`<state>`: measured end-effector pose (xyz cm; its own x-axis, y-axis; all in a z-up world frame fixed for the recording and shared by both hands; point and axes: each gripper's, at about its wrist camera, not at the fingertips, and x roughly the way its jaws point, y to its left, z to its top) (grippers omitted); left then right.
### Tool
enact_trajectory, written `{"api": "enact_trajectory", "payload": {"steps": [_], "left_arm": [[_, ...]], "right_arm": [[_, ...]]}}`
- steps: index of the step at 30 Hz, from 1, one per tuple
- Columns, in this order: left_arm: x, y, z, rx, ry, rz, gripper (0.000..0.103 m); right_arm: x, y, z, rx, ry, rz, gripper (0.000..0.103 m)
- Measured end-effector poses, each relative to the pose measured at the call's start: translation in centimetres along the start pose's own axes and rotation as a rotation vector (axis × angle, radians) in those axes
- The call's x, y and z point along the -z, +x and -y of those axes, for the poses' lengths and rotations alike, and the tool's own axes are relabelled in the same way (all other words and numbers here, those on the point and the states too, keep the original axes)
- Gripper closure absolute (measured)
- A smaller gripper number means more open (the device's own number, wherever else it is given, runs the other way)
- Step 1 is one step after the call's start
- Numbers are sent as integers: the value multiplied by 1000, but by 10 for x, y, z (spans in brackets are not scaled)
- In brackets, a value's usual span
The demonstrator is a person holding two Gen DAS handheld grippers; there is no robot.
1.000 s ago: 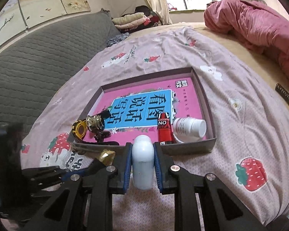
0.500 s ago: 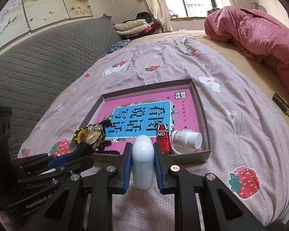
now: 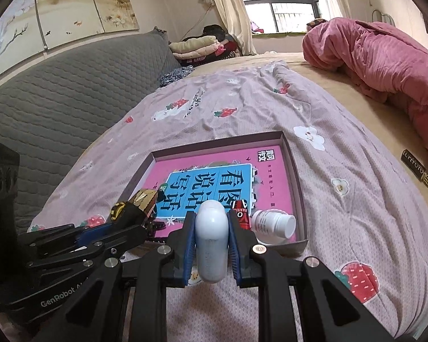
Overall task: Organize rigid objects
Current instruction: 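Carry the knife over the grey tray while right tool carries the earbud case there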
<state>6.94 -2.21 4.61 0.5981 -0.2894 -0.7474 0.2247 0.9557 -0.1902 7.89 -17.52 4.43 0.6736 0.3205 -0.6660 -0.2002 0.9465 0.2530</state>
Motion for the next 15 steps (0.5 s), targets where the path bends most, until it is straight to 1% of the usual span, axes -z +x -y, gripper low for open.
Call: {"api": "enact_trajectory", "payload": {"steps": [5, 8, 12, 15], "left_arm": [[-8, 2, -6, -7, -14, 11, 80], [-16, 5, -15, -16, -36, 17, 80], [-24, 12, -25, -16, -70, 13, 80], [-28, 17, -30, -23, -84, 13, 80]], "right_arm": [[-7, 0, 0, -6, 2, 11, 82], [-11, 3, -1, -24, -6, 14, 82], [-17, 9, 2, -51, 21, 11, 82], [-21, 11, 1, -53, 19, 12, 82]]}}
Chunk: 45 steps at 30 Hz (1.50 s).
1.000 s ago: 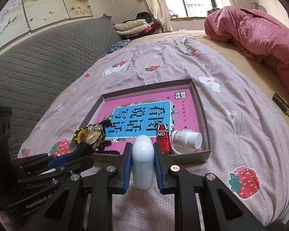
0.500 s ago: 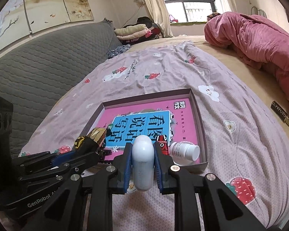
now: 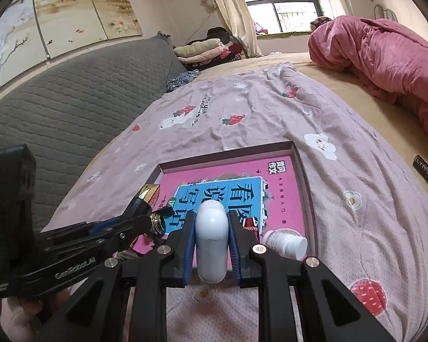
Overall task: Organize rigid objects
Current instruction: 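Carry the knife over the grey tray while right tool carries the earbud case there, then lower the knife onto the book in the tray while right tool lowers the earbud case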
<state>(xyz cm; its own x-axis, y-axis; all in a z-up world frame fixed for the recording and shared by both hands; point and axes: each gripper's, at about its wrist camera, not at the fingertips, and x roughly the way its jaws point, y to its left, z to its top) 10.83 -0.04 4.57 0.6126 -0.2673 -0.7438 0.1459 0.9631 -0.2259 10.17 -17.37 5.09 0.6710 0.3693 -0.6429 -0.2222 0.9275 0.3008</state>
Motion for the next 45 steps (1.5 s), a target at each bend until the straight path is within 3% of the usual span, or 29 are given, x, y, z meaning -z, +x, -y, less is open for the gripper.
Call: {"api": "enact_trajectory", "payload": {"steps": [14, 35, 45], "left_arm": [[1, 33, 3, 5, -3, -57, 80], [11, 70, 8, 8, 19, -132, 80], [16, 76, -3, -14, -31, -157, 80]], "right_arm": [[-7, 25, 14, -51, 91, -24, 82], [8, 52, 19, -25, 107, -84, 82], [14, 64, 15, -15, 100, -104, 82]]}}
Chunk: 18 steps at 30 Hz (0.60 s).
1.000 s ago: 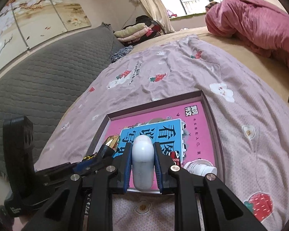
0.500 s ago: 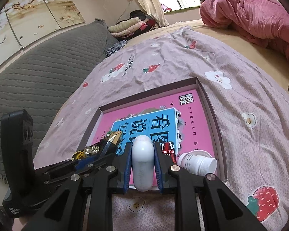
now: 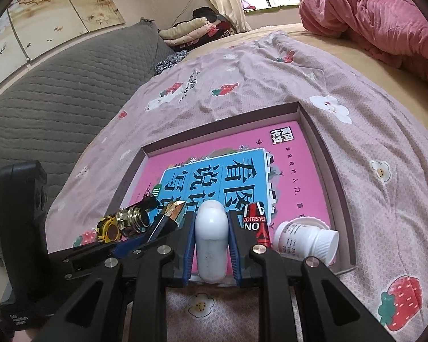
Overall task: Organize rigid objects
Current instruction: 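Lower the knife onto the book in the tray while right tool lowers the earbud case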
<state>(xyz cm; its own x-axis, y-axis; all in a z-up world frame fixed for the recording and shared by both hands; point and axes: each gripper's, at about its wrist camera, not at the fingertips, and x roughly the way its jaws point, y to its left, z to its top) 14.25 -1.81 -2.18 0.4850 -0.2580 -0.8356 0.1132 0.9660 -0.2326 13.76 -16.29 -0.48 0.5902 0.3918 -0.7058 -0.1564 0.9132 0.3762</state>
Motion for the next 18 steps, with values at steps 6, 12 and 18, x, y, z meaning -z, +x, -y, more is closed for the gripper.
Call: {"api": "enact_trajectory", "payload": {"steps": [6, 12, 18], "left_arm": [[0, 2, -2, 4, -13, -3, 80], [2, 3, -3, 7, -16, 1, 80], [2, 3, -5, 7, -21, 0, 80]], "right_arm": [[5, 8, -2, 11, -10, -7, 82], [5, 9, -1, 48, -30, -10, 81], [6, 13, -2, 33, -20, -21, 82]]}}
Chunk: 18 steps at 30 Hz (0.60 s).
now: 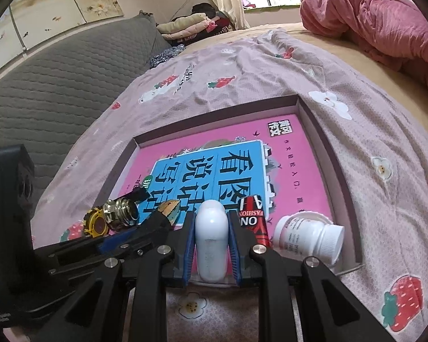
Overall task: Organize rigid objects
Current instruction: 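Lower the knife onto the book in the tray while right tool lowers the earbud case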
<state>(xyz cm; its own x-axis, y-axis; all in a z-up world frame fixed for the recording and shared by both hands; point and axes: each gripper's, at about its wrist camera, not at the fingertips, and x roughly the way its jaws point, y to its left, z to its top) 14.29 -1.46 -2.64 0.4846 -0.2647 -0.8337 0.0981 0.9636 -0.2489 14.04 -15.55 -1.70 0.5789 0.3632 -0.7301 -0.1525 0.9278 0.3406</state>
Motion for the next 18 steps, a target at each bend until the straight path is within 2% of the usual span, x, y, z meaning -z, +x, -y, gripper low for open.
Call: {"api": "enact_trajectory", "payload": {"steps": [6, 18], "left_arm": [[0, 0, -1, -2, -2, 0, 80], [1, -1, -6, 6, -19, -2, 80]], "right_arm": [[0, 2, -4, 23, -36, -1, 81], [-3, -1, 2, 51, -21, 1, 81]]}}
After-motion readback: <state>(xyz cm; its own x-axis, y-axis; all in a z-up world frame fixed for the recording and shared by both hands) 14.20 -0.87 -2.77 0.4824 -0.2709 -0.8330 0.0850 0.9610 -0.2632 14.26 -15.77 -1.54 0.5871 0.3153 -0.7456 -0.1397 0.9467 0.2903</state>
